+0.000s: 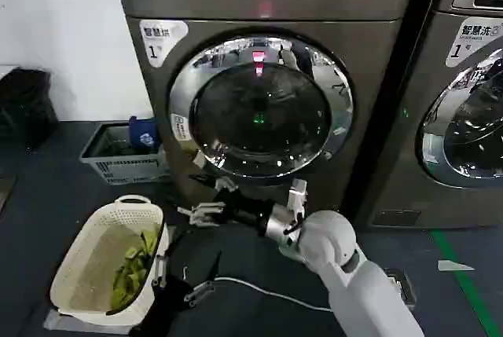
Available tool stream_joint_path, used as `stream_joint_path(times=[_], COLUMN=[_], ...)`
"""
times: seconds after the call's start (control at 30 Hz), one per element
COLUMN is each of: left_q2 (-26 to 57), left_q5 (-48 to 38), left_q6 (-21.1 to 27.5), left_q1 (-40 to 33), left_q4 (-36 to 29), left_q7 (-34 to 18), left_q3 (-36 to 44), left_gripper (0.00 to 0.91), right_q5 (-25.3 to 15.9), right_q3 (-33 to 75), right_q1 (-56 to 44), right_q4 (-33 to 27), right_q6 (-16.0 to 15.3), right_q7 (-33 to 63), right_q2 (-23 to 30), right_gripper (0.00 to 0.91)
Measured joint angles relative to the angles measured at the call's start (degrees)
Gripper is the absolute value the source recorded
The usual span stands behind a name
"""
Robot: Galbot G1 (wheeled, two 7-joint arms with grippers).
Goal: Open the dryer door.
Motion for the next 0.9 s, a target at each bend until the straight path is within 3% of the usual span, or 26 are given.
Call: stream_joint_path(times=[0.4,0.53,0.9], left_q2=[0.0,0.0,0.0], left_q5=[0.2,0.3,0.7], left_q6=[-0.7,-1.0,-1.7], left_q1=[0.4,0.6,1.5], left_q4=[-0.1,-0.1,-0.4], left_q7=[0.4,0.4,0.3], left_q3=[0.0,-0.1,-0.1], left_gripper=[0.907,0.907,0.907], right_q5=[-6.8,-9.4,-14.5], right_q3=[3.0,3.1,0.7], right_q1=[-0.3,-0.1,1.2], right_q4=[-4.3,-6.2,-10.4], right_q6=[8.6,13.1,20.1], right_q7=[-1.1,0.7,5.2], right_q2=[-1.3,-1.3,-0.9], right_gripper=[0.907,0.907,0.907])
